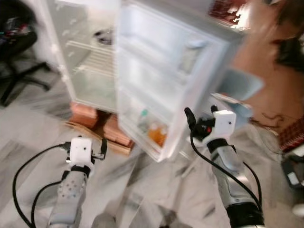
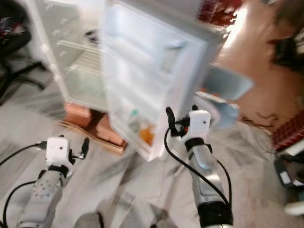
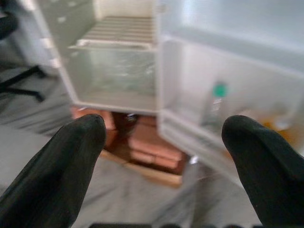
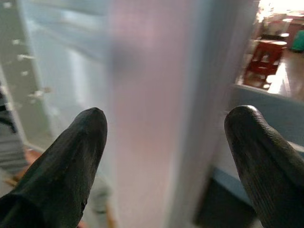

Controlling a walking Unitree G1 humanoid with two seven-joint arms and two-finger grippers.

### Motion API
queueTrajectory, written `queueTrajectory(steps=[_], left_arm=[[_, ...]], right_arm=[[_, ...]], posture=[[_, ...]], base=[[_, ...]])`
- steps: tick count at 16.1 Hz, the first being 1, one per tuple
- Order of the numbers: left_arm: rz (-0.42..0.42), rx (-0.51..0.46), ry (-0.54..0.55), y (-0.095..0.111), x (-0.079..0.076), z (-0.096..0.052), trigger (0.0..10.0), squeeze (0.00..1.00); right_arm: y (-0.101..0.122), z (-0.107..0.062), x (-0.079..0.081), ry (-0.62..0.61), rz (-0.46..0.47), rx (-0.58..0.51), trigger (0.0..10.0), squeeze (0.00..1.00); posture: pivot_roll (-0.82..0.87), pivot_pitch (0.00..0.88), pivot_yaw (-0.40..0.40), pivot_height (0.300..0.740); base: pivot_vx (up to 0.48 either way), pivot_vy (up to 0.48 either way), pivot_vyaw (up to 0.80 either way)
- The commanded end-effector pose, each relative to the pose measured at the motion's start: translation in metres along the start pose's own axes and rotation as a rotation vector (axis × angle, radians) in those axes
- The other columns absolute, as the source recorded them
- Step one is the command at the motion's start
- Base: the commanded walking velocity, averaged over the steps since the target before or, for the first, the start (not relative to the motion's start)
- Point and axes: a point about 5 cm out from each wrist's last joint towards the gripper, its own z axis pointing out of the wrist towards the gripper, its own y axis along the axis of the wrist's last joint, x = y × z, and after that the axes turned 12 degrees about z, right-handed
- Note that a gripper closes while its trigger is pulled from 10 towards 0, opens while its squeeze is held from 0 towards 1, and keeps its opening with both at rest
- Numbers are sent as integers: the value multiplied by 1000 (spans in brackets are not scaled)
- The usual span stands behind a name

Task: Restocking fridge

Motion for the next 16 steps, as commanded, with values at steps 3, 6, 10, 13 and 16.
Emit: queueTrajectory(steps=[3,6,10,13,16], left_arm=[[-9,-12,-23,3,-4,2,10000,0],[-7,-1,-14,1,-4,2,10000,0],[-11,5,2,0,-3,2,10000,0],[-4,14,1,-1,-2,3,10000,0],[6,22,7,-2,1,5,10000,0]], right_arm=[[0,-4,-4,-5,-6,2,10000,0],[0,-3,-2,12,-29,2,10000,0],[1,0,0,6,-30,-6,10000,0],[2,3,3,-9,-28,-12,10000,0],[6,15,16,-29,-15,-34,10000,0]], posture=[[105,90,-82,740],[109,89,-85,740],[112,88,-87,740],[113,87,-89,740],[121,88,-90,740]], base=[[0,-349,0],[0,-110,533],[0,0,800],[0,0,800],[0,0,148]])
